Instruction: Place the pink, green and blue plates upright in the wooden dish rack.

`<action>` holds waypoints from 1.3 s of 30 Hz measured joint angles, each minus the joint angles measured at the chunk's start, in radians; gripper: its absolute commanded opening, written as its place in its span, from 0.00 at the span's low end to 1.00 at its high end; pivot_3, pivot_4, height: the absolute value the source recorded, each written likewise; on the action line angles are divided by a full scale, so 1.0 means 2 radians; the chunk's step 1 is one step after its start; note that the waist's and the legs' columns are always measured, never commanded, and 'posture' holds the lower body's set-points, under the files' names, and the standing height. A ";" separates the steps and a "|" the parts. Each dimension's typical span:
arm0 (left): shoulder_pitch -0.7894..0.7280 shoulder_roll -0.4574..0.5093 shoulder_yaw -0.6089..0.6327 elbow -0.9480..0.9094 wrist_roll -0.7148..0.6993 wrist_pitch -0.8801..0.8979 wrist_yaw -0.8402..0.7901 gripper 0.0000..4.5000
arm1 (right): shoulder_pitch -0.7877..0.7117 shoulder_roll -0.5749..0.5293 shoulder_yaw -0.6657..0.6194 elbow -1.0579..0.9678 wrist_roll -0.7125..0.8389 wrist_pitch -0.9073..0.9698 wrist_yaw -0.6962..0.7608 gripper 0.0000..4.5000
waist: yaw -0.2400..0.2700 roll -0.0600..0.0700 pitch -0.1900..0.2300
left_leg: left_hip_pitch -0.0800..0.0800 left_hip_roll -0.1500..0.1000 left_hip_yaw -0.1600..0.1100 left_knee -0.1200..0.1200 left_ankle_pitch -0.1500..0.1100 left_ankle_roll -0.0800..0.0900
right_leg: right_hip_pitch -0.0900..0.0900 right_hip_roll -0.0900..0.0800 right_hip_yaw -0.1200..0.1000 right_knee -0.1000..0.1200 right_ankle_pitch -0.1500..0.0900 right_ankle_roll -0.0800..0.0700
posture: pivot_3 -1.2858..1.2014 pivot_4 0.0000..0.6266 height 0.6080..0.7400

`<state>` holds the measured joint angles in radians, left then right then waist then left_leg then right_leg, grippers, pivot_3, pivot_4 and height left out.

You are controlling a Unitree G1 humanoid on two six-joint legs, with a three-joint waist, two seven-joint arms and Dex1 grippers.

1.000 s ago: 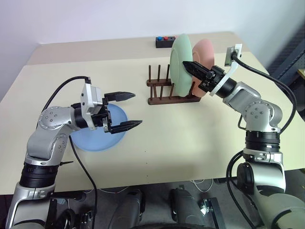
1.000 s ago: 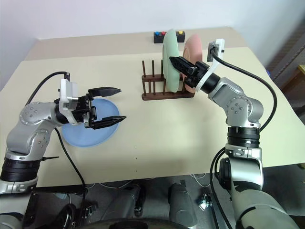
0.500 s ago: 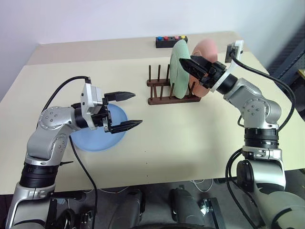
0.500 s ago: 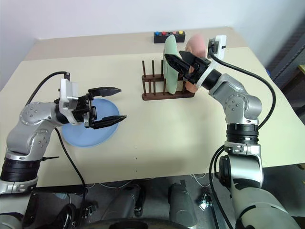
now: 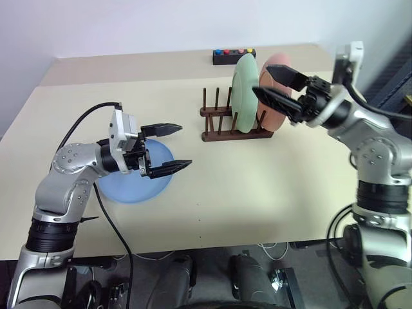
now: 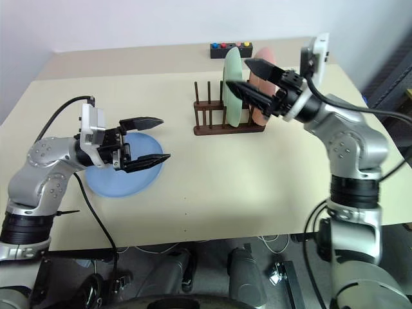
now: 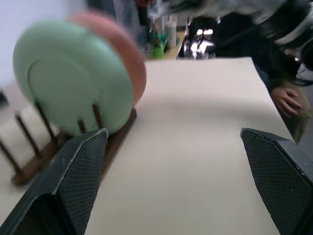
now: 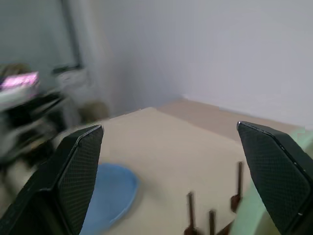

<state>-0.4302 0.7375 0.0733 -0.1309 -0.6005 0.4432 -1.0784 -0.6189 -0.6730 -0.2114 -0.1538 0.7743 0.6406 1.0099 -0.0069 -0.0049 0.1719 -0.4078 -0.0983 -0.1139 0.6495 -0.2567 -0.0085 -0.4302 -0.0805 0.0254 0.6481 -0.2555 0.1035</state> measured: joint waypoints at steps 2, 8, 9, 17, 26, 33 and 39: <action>-0.013 0.020 0.010 0.030 0.007 0.050 0.037 1.00 | 0.027 -0.009 0.001 -0.022 0.011 0.000 0.032 0.99 | -0.004 0.000 0.000 | 0.000 0.000 0.000 0.000 0.000 0.000 | 0.000 0.000 0.000 0.001 0.000 0.000 | 0.52 0.24 1.00; -0.041 0.058 0.071 0.101 0.023 0.149 0.148 1.00 | 0.049 -0.007 0.026 -0.068 0.048 0.002 0.093 0.99 | -0.007 0.000 0.000 | 0.001 0.000 0.000 0.000 0.000 0.000 | 0.000 0.000 0.000 0.001 0.000 0.000 | 0.52 0.24 1.00; -0.035 0.066 0.080 0.108 0.025 0.162 0.159 1.00 | 0.049 -0.006 0.029 -0.066 0.047 0.000 0.094 0.99 | -0.006 0.000 0.000 | 0.001 0.000 0.000 0.000 0.000 0.000 | 0.000 0.000 0.000 0.001 0.000 0.000 | 0.52 0.24 1.00; -0.059 0.121 0.086 0.169 0.053 0.367 0.247 1.00 | 0.045 0.003 0.065 -0.037 0.026 -0.013 0.104 0.99 | 0.003 -0.002 0.000 | 0.000 0.000 0.000 0.000 0.000 0.000 | 0.000 0.000 0.000 0.001 0.000 0.000 | 0.52 0.24 1.00; -0.151 0.133 -0.022 0.264 0.034 0.505 0.165 1.00 | 0.032 0.012 0.075 -0.028 0.016 -0.018 0.103 0.99 | 0.004 -0.002 0.000 | 0.000 0.000 0.000 0.000 0.001 -0.002 | 0.000 0.000 0.000 0.001 0.000 0.000 | 0.52 0.24 1.00; -0.202 0.138 -0.108 0.353 0.060 0.504 0.100 0.81 | 0.043 0.009 0.072 -0.030 0.014 -0.017 0.091 1.00 | 0.000 -0.002 0.000 | 0.000 0.000 0.000 0.000 0.001 -0.002 | 0.000 0.000 0.000 0.001 0.000 0.000 | 0.52 0.24 1.00; -0.258 0.096 -0.134 0.432 0.079 0.517 0.082 0.16 | 0.054 0.006 0.069 -0.041 0.014 -0.014 0.082 1.00 | 0.000 -0.002 0.000 | 0.000 -0.001 0.000 0.000 0.000 -0.001 | 0.000 0.000 0.000 0.002 0.000 0.000 | 0.52 0.24 1.00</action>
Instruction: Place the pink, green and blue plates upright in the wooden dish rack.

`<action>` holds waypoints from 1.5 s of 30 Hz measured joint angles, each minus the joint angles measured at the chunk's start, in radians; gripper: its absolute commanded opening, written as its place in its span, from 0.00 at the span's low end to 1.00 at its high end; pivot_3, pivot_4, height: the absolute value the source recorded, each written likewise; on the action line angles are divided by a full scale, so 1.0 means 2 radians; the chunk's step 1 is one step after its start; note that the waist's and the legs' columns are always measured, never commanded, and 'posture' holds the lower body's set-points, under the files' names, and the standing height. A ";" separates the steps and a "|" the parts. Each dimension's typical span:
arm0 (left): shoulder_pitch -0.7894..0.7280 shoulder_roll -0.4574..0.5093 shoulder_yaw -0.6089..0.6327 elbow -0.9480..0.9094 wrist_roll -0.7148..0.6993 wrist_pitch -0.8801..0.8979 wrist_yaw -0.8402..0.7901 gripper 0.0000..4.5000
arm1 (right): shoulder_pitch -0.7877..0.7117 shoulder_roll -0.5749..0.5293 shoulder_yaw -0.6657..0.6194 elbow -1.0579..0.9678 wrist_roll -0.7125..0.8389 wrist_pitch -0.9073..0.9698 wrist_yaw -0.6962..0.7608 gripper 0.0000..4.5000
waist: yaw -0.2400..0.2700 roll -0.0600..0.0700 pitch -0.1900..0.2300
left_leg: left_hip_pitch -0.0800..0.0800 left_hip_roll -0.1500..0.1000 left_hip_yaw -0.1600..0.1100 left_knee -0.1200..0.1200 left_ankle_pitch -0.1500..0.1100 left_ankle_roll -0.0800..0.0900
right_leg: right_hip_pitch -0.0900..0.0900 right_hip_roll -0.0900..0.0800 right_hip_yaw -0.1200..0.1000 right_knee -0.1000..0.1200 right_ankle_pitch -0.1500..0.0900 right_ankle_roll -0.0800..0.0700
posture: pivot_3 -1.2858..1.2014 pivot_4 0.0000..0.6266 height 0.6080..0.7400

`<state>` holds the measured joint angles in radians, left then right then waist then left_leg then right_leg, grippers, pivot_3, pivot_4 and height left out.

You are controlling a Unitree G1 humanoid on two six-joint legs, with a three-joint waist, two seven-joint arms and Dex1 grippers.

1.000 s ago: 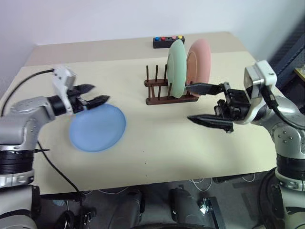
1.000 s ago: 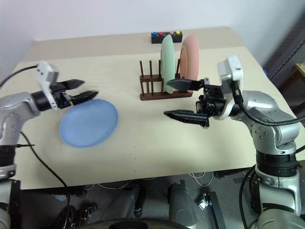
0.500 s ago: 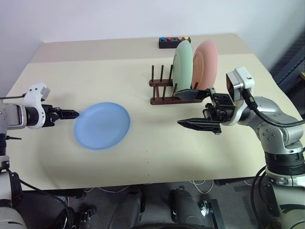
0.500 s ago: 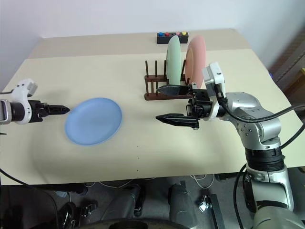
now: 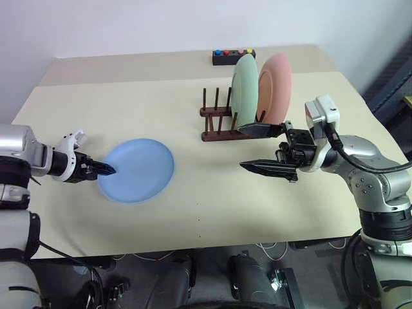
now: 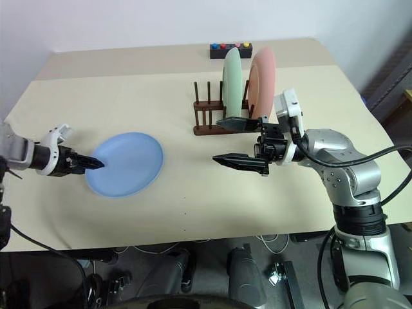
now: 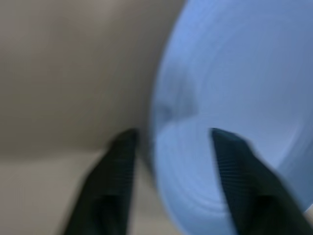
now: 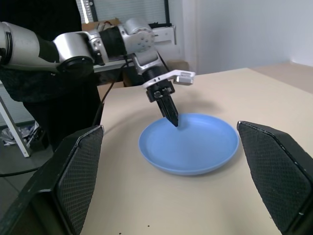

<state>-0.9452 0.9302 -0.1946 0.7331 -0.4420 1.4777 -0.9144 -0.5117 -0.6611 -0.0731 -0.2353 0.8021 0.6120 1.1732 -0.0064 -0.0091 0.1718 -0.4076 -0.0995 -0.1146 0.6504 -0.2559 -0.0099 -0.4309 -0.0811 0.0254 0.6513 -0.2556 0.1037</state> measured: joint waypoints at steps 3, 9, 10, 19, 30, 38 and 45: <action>-0.015 -0.010 0.002 0.019 0.004 -0.003 -0.004 0.01 | 0.004 -0.003 -0.001 -0.003 -0.001 0.000 -0.004 1.00 | -0.002 0.000 0.000 | 0.000 0.000 0.000 0.000 0.000 -0.001 | 0.000 0.000 0.000 0.000 0.000 0.000 | 0.52 0.24 1.00; -0.003 -0.008 0.112 -0.019 0.004 -0.036 0.044 0.01 | 0.020 -0.023 0.013 -0.029 -0.030 -0.005 -0.009 1.00 | -0.005 -0.001 0.000 | -0.001 0.000 0.000 0.000 0.001 -0.002 | -0.002 0.000 0.000 0.000 0.000 0.000 | 0.52 0.24 1.00; 0.015 -0.002 0.141 -0.055 -0.007 -0.033 0.048 0.01 | 0.020 -0.023 0.015 -0.035 -0.030 -0.004 -0.012 1.00 | -0.006 -0.001 0.000 | -0.001 0.000 0.001 0.000 0.001 -0.002 | -0.002 0.000 0.001 0.000 0.000 0.000 | 0.52 0.24 1.00; 0.083 -0.150 0.494 -0.215 -0.078 -0.116 0.214 0.01 | -0.036 -0.025 0.087 -0.043 -0.168 -0.098 -0.034 1.00 | -0.001 -0.003 -0.001 | -0.001 0.000 0.000 0.001 0.002 -0.003 | -0.001 0.000 0.000 0.001 0.000 0.000 | 0.52 0.24 1.00; 0.141 -0.518 0.550 -0.513 -0.233 -0.277 0.453 0.01 | -0.126 0.076 0.248 0.054 -0.577 -0.405 -0.259 1.00 | 0.001 -0.006 -0.002 | -0.001 0.000 0.000 0.002 0.002 -0.004 | -0.001 0.000 0.000 0.001 0.001 0.001 | 0.52 0.24 1.00; 0.189 -0.531 0.464 -0.556 -0.301 -0.320 0.510 0.01 | -0.159 0.111 0.268 0.137 -0.719 -0.452 -0.368 1.00 | -0.003 -0.006 -0.002 | 0.000 0.000 0.001 0.001 0.002 -0.004 | -0.001 0.001 0.001 0.001 0.001 0.001 | 0.52 0.24 1.00; 0.216 -0.491 0.379 -0.570 -0.296 -0.344 0.523 0.00 | -0.200 0.138 0.271 0.198 -0.761 -0.457 -0.413 0.62 | -0.002 -0.006 -0.002 | 0.000 0.000 0.001 0.001 0.002 -0.004 | -0.001 0.001 0.001 0.000 0.000 0.000 | 0.52 0.24 1.00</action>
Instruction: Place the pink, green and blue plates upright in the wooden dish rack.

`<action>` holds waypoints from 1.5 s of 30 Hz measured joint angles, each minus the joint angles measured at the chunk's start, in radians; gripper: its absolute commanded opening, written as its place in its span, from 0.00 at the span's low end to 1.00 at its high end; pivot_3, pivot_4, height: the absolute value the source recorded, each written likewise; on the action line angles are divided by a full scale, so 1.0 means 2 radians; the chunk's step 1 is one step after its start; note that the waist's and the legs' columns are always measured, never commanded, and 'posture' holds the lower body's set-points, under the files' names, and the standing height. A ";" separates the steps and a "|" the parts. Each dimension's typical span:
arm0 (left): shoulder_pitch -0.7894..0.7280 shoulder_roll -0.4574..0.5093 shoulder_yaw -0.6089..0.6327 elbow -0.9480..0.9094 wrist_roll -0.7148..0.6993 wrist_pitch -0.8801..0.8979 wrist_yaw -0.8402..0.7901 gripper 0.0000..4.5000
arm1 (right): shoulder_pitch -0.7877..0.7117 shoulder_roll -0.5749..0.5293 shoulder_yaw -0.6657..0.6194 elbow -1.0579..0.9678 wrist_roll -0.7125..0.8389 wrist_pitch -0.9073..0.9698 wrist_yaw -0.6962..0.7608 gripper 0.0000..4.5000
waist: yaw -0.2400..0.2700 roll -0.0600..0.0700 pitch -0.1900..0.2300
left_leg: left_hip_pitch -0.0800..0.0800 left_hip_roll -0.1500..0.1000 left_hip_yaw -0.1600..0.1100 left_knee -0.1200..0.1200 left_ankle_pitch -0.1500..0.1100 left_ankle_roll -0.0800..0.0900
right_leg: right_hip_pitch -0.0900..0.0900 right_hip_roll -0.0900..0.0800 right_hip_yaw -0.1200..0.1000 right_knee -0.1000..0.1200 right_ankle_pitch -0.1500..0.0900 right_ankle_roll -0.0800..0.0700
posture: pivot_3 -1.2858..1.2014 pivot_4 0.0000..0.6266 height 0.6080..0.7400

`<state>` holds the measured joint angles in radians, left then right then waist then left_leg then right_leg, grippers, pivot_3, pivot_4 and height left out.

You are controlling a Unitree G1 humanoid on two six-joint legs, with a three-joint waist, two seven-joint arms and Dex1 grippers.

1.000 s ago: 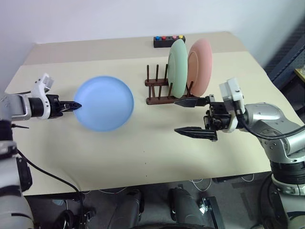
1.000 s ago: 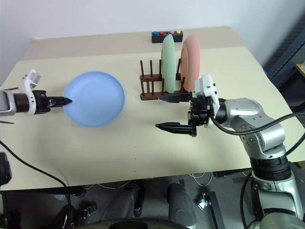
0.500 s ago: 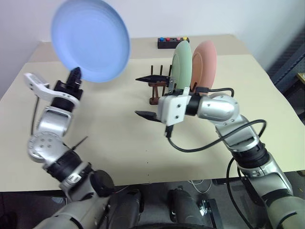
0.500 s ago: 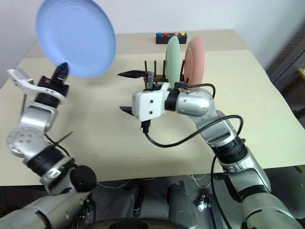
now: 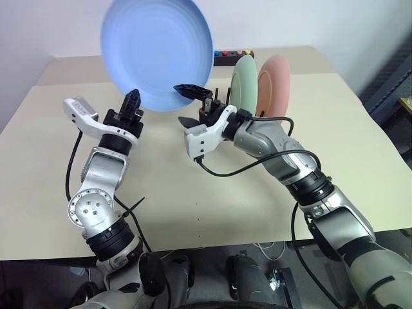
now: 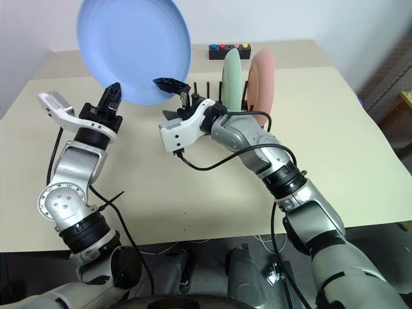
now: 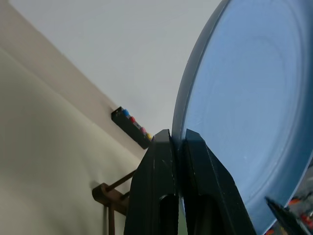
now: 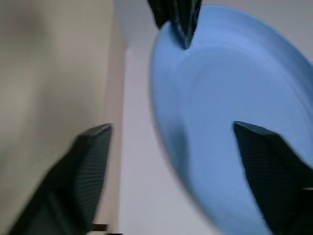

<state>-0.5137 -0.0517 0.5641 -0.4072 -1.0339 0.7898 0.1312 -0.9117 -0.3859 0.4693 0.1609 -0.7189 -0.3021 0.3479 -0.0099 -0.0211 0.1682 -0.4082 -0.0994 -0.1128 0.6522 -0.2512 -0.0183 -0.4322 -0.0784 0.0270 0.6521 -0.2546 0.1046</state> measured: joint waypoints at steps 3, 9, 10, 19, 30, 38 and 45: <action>0.004 0.009 -0.017 0.000 -0.001 -0.010 0.004 0.00 | 0.000 0.002 0.000 0.012 -0.007 -0.001 -0.006 0.29 | -0.001 0.000 0.000 | 0.000 0.000 0.000 0.000 0.000 0.000 | 0.000 0.000 0.000 0.000 0.000 0.000 | 0.52 0.24 1.00; 0.008 0.020 -0.037 0.003 -0.037 -0.021 0.006 0.22 | 0.000 0.003 0.002 0.026 -0.021 -0.004 -0.010 0.00 | -0.001 0.000 0.000 | 0.000 0.000 0.000 0.000 0.000 0.000 | 0.000 0.000 0.000 0.000 0.000 0.000 | 0.52 0.24 1.00; 0.009 0.023 -0.043 0.005 -0.046 -0.021 0.004 0.33 | 0.000 0.005 0.002 0.026 -0.021 -0.003 -0.014 0.00 | -0.001 0.000 0.000 | 0.000 0.000 0.000 0.000 0.000 0.000 | 0.000 0.000 0.000 0.000 0.000 0.000 | 0.52 0.24 1.00; 0.036 0.154 -0.052 0.010 -0.121 -0.004 -0.085 0.99 | 0.000 -0.002 -0.012 0.027 -0.027 0.007 -0.044 0.00 | -0.004 0.000 0.000 | 0.000 0.000 0.000 -0.002 0.000 0.000 | -0.001 0.000 0.000 0.000 0.000 0.000 | 0.52 0.24 1.00; 0.202 0.396 -0.005 0.071 -0.031 -0.066 -0.468 0.99 | -0.017 0.029 -0.113 0.008 0.148 0.015 -0.030 0.00 | -0.002 0.001 0.001 | 0.001 0.001 0.000 -0.003 0.000 -0.001 | 0.000 0.001 0.000 -0.002 0.000 -0.001 | 0.52 0.24 1.00; 0.170 0.412 -0.049 0.109 0.098 -0.182 -0.538 0.99 | -0.084 0.092 -0.288 -0.063 0.590 0.247 0.089 0.00 | -0.003 0.002 0.001 | 0.001 0.001 -0.002 -0.003 0.000 0.000 | 0.001 -0.001 -0.001 -0.002 0.000 -0.001 | 0.52 0.24 1.00; 0.161 0.397 -0.057 0.114 0.098 -0.196 -0.567 0.99 | -0.043 0.128 -0.372 -0.077 0.863 0.465 0.049 0.00 | -0.005 0.004 0.002 | 0.001 0.001 -0.001 -0.004 0.000 0.000 | 0.000 -0.001 0.000 -0.002 0.000 -0.001 | 0.52 0.24 1.00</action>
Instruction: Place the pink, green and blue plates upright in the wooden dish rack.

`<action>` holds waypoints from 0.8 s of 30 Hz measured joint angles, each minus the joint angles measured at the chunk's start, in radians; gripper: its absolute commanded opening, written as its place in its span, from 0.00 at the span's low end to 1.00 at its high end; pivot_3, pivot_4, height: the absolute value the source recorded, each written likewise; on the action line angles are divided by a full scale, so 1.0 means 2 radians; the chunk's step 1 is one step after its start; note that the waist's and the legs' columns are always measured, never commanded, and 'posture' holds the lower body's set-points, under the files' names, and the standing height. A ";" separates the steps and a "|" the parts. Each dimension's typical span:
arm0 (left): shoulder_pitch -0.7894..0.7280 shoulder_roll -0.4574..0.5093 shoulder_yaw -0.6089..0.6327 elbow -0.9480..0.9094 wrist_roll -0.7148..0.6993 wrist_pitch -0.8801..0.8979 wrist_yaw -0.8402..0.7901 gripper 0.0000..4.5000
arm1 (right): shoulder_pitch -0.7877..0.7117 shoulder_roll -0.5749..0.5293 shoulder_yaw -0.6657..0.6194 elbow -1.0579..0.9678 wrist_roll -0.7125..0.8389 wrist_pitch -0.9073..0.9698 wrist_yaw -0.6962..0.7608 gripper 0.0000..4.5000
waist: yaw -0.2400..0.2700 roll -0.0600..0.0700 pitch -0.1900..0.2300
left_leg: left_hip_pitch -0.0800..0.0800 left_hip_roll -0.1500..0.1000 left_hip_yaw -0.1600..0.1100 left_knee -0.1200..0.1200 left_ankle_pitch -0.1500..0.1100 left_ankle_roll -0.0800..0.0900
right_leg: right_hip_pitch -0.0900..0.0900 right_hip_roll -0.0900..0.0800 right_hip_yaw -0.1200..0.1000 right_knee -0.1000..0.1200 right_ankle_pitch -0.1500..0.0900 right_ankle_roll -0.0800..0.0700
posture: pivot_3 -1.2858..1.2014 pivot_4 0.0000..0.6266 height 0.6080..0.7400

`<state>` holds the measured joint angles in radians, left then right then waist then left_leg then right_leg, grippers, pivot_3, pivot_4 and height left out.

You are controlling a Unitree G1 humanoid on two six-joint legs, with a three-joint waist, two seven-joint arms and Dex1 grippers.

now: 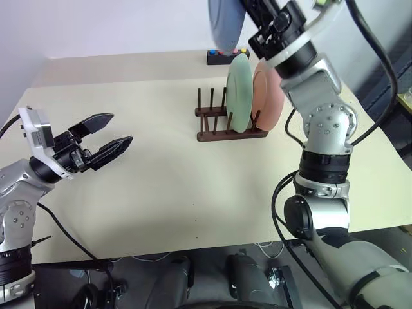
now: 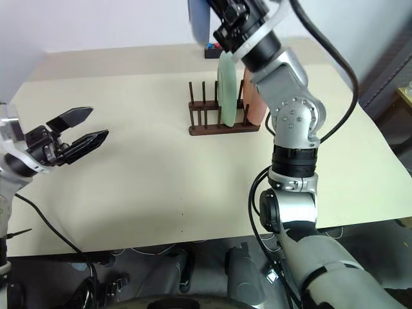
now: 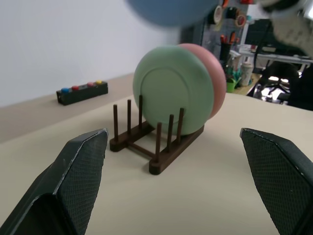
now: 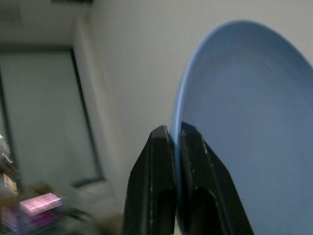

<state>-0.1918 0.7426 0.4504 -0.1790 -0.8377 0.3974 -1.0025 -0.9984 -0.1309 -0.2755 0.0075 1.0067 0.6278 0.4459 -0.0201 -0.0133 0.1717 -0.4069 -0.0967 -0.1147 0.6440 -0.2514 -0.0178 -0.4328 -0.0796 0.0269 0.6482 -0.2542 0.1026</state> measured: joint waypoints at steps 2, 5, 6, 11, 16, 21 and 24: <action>-0.002 0.000 0.003 0.007 0.000 -0.007 -0.005 0.99 | 0.017 0.009 -0.005 0.000 0.030 0.024 -0.023 0.00 | 0.000 0.000 0.000 | 0.000 0.000 0.000 0.000 0.000 0.000 | 0.000 0.000 0.000 0.000 0.000 0.000 | 0.52 0.24 1.00; -0.007 0.012 0.014 0.022 -0.004 -0.007 -0.016 0.99 | 0.034 0.015 -0.006 0.005 0.033 0.032 -0.044 0.00 | 0.000 0.000 0.000 | 0.000 0.000 0.000 0.000 0.000 0.000 | -0.001 0.000 0.000 0.000 0.000 0.000 | 0.52 0.24 1.00; -0.007 0.017 0.022 0.025 -0.005 -0.007 -0.021 0.99 | 0.039 0.015 -0.006 0.006 0.030 0.032 -0.048 0.00 | 0.000 0.000 0.000 | 0.000 0.000 0.001 0.000 0.000 0.000 | -0.001 0.000 0.000 0.000 0.000 0.000 | 0.52 0.24 1.00; -0.003 0.029 0.033 0.027 -0.005 -0.008 -0.044 0.99 | 0.052 0.022 0.004 0.013 0.006 0.026 -0.063 0.00 | 0.000 0.000 0.000 | 0.000 0.000 0.001 0.000 0.000 0.000 | -0.001 0.000 0.000 0.000 0.000 0.000 | 0.52 0.24 1.00; 0.001 0.030 0.033 0.027 0.001 -0.009 -0.055 0.99 | 0.070 0.028 0.014 0.020 -0.001 0.030 -0.063 0.00 | 0.000 0.000 0.000 | 0.000 0.000 0.001 0.000 0.000 0.000 | -0.001 0.000 0.000 0.000 0.000 0.000 | 0.52 0.24 1.00; 0.007 0.029 0.033 0.027 0.011 -0.014 -0.064 0.99 | 0.078 0.026 0.020 0.025 -0.009 0.032 -0.056 0.00 | 0.000 0.000 0.000 | 0.000 0.000 0.001 0.000 -0.001 0.002 | -0.001 0.000 0.000 0.000 0.000 0.000 | 0.52 0.24 1.00; 0.008 0.029 0.033 0.027 0.011 -0.016 -0.065 0.99 | 0.081 0.022 0.022 0.029 -0.021 0.031 -0.052 0.00 | 0.000 0.000 0.000 | 0.000 0.000 0.001 0.000 -0.001 0.002 | -0.001 0.000 0.000 0.000 0.000 0.000 | 0.52 0.24 1.00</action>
<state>-0.1754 0.8014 0.5155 -0.1258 -0.8163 0.3661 -1.1317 -0.8373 -0.0877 -0.2316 0.0660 0.9641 0.6905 0.3429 -0.0194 -0.0129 0.1718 -0.4076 -0.0967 -0.1131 0.6445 -0.2538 -0.0136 -0.4343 -0.0795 0.0268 0.6488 -0.2542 0.1027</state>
